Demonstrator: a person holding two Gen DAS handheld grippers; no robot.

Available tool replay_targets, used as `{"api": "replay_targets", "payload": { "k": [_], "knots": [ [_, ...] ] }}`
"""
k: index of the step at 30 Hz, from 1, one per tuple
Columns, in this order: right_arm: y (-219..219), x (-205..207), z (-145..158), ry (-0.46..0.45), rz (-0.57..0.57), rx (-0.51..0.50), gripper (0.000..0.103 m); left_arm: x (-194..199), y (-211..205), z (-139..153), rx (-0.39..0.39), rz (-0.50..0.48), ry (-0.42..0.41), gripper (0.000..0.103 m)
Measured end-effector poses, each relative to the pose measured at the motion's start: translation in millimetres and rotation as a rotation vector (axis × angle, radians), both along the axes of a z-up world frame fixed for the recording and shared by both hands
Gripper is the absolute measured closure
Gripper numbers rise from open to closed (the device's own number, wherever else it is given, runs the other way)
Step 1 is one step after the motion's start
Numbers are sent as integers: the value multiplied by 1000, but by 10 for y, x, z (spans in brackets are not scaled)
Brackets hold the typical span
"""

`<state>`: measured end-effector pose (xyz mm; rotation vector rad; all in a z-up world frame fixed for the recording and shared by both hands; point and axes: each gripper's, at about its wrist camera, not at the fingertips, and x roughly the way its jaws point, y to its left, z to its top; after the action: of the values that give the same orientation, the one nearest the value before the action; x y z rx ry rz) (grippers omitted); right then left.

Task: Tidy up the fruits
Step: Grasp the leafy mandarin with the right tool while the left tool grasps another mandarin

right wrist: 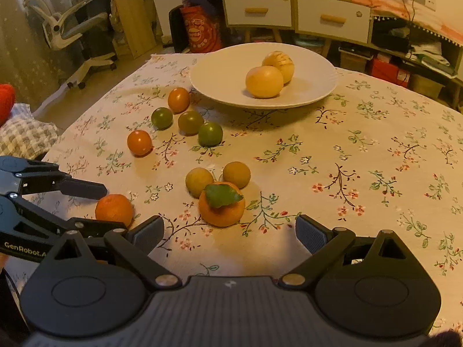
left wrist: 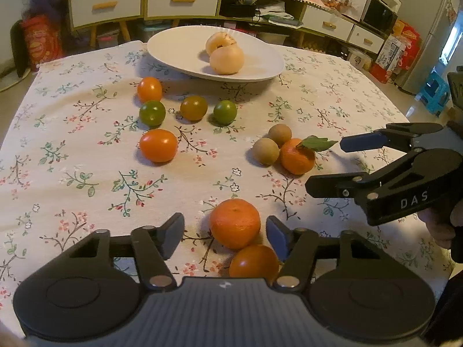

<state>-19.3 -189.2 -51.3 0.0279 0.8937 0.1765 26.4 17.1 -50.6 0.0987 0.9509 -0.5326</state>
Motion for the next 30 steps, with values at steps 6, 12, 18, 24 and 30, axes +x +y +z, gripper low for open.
{"api": "replay_targets", "payload": {
  "k": [6, 12, 18, 24, 30],
  "knots": [
    [32, 4, -17, 4, 10, -9, 6, -3, -18, -9, -2, -11, 5, 68],
    [73, 20, -38, 7, 20, -19, 8, 2, -17, -4, -8, -11, 5, 75],
    [110, 35, -55, 7, 27, -29, 12, -2, -25, 6, -10, -21, 0, 81],
    [127, 47, -69, 12, 31, -30, 20, 14, -4, 27, -11, -5, -10, 82],
    [134, 73, -73, 12, 28, -28, 29, 20, 1, 39, -13, -1, -14, 82]
  ]
}}
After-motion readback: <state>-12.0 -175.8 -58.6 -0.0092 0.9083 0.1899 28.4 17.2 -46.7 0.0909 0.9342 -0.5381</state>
